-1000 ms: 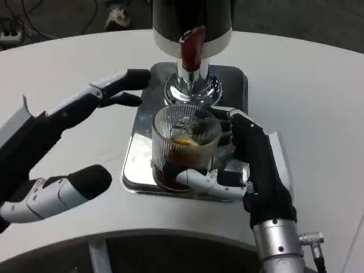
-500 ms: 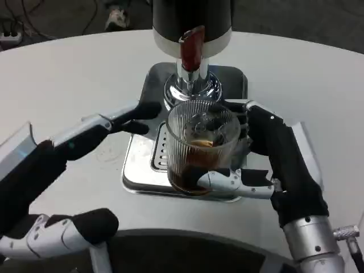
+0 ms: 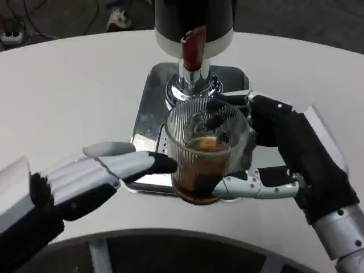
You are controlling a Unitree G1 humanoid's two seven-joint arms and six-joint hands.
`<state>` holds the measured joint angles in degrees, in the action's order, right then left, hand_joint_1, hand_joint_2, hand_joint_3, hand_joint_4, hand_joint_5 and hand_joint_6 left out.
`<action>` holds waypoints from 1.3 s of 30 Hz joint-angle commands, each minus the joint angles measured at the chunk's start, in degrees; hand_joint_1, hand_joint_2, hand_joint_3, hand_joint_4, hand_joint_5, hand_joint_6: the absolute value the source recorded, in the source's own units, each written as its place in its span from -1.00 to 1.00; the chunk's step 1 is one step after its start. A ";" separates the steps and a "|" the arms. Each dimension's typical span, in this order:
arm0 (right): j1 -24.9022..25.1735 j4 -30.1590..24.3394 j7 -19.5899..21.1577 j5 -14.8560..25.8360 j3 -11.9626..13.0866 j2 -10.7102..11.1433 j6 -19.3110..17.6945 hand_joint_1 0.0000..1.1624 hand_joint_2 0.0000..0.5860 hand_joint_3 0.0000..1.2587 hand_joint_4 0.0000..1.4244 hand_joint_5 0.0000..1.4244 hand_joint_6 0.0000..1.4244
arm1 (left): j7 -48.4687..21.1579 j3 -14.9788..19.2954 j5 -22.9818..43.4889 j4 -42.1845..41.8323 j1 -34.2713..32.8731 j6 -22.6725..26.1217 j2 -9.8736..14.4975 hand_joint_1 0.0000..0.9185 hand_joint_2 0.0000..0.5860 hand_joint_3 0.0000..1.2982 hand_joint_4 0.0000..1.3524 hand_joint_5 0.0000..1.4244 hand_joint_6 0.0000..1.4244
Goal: Grasp the cup under the faucet to collect the drink, then remove the cup.
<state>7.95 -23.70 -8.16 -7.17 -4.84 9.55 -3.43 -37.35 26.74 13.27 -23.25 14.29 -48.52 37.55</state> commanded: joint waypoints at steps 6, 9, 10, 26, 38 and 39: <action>-2.13 -7.23 -3.96 3.58 1.72 1.81 3.19 0.59 -0.79 0.39 0.24 0.53 0.58 | 0.34 4.57 0.05 -2.28 5.70 -3.86 0.27 -1.00 -0.47 -0.69 -0.79 -0.72 -0.85; -2.50 -8.74 -4.68 4.02 2.08 2.31 4.56 0.60 -0.79 0.39 0.24 0.53 0.58 | 0.32 6.03 0.24 -3.01 7.58 -4.24 0.30 -1.00 -0.47 -0.69 -0.80 -0.74 -0.86; -2.75 -9.35 -4.92 4.15 2.22 2.47 5.06 0.60 -0.79 0.39 0.24 0.53 0.58 | 0.27 6.50 0.28 -3.24 8.18 -4.35 0.36 -1.00 -0.47 -0.69 -0.81 -0.74 -0.86; -6.51 -18.78 -9.39 8.56 6.90 6.71 11.88 0.58 -0.80 0.41 0.26 0.53 0.61 | -0.80 13.00 -3.29 -7.37 12.87 -9.16 2.89 -1.00 -0.48 -0.80 -1.00 -0.96 -1.00; -8.26 -24.44 -11.10 12.10 9.42 9.70 16.61 0.57 -0.80 0.41 0.26 0.53 0.61 | -0.21 14.17 -2.79 -8.12 15.57 -12.14 3.46 -1.00 -0.49 -0.80 -1.00 -0.98 -1.00; -8.23 -24.61 -11.13 12.18 9.50 9.85 16.81 0.57 -0.79 0.41 0.26 0.53 0.61 | -0.17 14.37 -2.66 -8.11 15.74 -12.20 3.45 -1.00 -0.49 -0.80 -1.00 -0.98 -1.00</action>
<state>-0.20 -45.93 -19.08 3.38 3.98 19.05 13.44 -37.37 40.03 10.68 -30.84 28.98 -59.81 40.36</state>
